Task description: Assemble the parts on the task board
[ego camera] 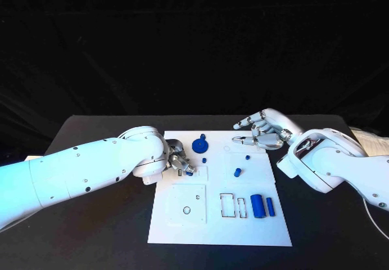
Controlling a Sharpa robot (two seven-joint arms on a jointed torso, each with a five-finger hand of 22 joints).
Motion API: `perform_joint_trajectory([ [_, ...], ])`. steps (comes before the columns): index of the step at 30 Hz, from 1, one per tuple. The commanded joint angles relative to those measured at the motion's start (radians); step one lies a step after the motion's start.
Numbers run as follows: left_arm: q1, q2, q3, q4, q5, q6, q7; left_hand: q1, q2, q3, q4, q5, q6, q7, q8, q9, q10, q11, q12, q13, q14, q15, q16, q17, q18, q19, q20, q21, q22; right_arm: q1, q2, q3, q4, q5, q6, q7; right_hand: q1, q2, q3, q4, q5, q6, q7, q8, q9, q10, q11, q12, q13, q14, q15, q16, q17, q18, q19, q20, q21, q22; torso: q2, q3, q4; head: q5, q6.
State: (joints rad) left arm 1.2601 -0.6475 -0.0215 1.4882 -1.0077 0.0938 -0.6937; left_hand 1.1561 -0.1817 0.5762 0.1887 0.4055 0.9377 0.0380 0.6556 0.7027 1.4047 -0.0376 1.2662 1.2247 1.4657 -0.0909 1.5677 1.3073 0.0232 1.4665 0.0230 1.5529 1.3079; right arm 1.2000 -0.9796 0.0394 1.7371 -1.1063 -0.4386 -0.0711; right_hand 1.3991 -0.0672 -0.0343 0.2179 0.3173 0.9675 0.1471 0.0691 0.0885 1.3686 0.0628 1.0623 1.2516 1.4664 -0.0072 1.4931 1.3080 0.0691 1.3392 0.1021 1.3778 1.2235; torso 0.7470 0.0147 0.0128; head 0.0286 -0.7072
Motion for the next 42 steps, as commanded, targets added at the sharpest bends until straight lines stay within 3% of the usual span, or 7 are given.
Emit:
perform_joint_trajectory([
  [1, -0.007, 0.01, -0.006, -0.01, 0.032, 0.068, -0.053, -0.008, 0.016, 0.094, -0.109, 0.001, 0.003, -0.012, -0.007, 0.004, 0.006, -0.005, 0.001, 0.002, 0.105, -0.005, 0.003, 0.263, -0.017, 0.092, -0.008, 0.0, 0.237, -0.001, 0.001, 0.0, 0.001, -0.01, 0.012, 0.0, 0.003, 0.006, -0.004, -0.001, 0.003, 0.006, -0.002, 0.005, 0.001, 0.002, -0.006, 0.005, -0.001, 0.073, -0.007, -0.005, 0.124, 0.009, -0.002, -0.006, -0.004, -0.001, -0.001, -0.0002, 0.0005, 0.001, -0.001],
  [19, -0.002, 0.05, -0.007, -0.059, 0.023, 0.102, -0.061, -0.074, 0.045, 0.002, -0.069, 0.003, 0.034, -0.023, -0.028, 0.001, 0.017, -0.014, 0.019, 0.024, 0.105, -0.012, 0.003, 0.263, -0.016, 0.091, -0.015, -0.001, 0.236, -0.001, -0.004, 0.0, 0.011, -0.01, 0.014, -0.002, 0.004, 0.006, -0.005, -0.002, 0.008, 0.006, -0.002, 0.004, 0.001, 0.001, -0.007, 0.002, -0.003, 0.072, -0.008, -0.007, 0.122, 0.009, -0.004, -0.006, -0.005, -0.003, 0.001, -0.0007, -0.0007, 0.0, -0.002],
  [31, -0.003, 0.067, -0.012, -0.087, 0.008, 0.117, -0.063, -0.113, 0.05, -0.059, -0.043, 0.001, 0.056, -0.028, -0.034, 0.002, 0.027, -0.018, 0.034, 0.042, 0.105, -0.015, 0.003, 0.263, -0.017, 0.093, -0.018, 0.001, 0.239, -0.001, -0.005, 0.0, 0.013, -0.01, 0.016, -0.003, 0.005, 0.007, -0.005, -0.002, 0.011, 0.006, -0.002, 0.004, 0.001, 0.0, -0.007, -0.001, -0.005, 0.072, -0.008, -0.008, 0.12, 0.01, -0.005, -0.006, -0.007, -0.005, 0.001, -0.0012, 0.0003, -0.004, -0.006],
  [42, -0.003, 0.063, -0.012, -0.089, -0.002, 0.114, -0.064, -0.146, 0.048, -0.172, -0.007, 0.0, 0.073, -0.033, -0.038, 0.008, 0.035, -0.022, 0.044, 0.055, 0.105, -0.018, 0.003, 0.263, -0.017, 0.094, -0.021, 0.002, 0.241, -0.001, -0.006, 0.0, 0.014, -0.008, 0.016, -0.001, -0.005, 0.009, -0.015, 0.006, -0.007, 0.007, -0.002, 0.002, 0.001, -0.001, -0.006, -0.003, -0.008, 0.071, -0.008, -0.011, 0.118, 0.011, -0.007, -0.006, -0.01, -0.009, 0.0, -0.0017, 0.0002, -0.004, -0.007],
])
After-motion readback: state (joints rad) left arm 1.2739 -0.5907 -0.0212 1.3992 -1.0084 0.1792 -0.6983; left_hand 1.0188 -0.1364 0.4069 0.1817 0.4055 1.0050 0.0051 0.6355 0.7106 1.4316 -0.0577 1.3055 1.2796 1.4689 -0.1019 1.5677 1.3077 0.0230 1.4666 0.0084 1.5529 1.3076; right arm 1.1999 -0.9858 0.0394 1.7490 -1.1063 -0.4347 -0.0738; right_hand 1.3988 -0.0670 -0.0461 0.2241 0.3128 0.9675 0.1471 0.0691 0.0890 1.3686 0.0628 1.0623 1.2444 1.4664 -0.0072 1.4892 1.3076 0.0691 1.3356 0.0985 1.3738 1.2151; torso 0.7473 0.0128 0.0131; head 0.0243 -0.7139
